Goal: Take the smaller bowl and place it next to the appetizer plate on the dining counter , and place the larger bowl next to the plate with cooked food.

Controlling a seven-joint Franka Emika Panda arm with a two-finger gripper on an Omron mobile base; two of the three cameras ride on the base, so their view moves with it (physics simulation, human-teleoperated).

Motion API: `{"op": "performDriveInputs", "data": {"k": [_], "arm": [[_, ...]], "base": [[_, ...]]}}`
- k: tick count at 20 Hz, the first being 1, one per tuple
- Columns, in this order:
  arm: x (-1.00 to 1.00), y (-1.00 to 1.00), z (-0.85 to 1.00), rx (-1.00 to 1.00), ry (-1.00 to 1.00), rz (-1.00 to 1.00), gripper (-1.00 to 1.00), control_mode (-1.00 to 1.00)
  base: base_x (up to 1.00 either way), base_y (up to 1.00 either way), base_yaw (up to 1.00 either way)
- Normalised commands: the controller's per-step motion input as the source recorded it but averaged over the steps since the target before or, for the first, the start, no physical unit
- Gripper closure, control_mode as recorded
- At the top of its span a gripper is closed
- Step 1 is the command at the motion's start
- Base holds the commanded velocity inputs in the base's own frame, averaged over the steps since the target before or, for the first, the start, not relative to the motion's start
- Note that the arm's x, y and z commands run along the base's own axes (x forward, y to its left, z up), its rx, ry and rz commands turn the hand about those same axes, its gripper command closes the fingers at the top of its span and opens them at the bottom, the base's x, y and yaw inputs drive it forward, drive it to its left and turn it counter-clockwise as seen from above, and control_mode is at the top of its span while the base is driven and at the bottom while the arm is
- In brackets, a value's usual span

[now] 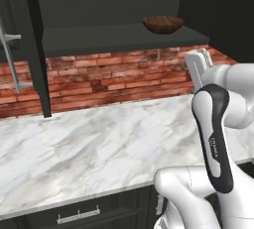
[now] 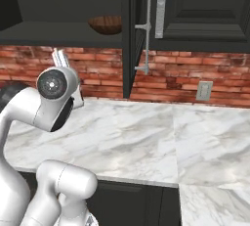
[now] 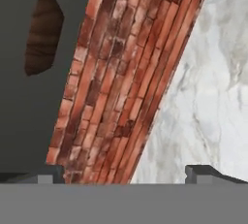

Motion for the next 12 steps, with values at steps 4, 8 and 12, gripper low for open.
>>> {"op": "performDriveInputs", "data": {"k": [4,8,12], "arm": [[0.10,-0.25,0.79,0.10,0.00,-0.02,-1.00,-1.00],[0.03,-0.26,0.79,0.08,-0.04,0.00,-1.00,-1.00],[0.49,-0.07,0.42,0.06,0.00,0.01,-1.00,-1.00]], "base": [[0.00,0.00,0.00],[0.00,0.00,0.00],[0.00,0.00,0.00]]}}
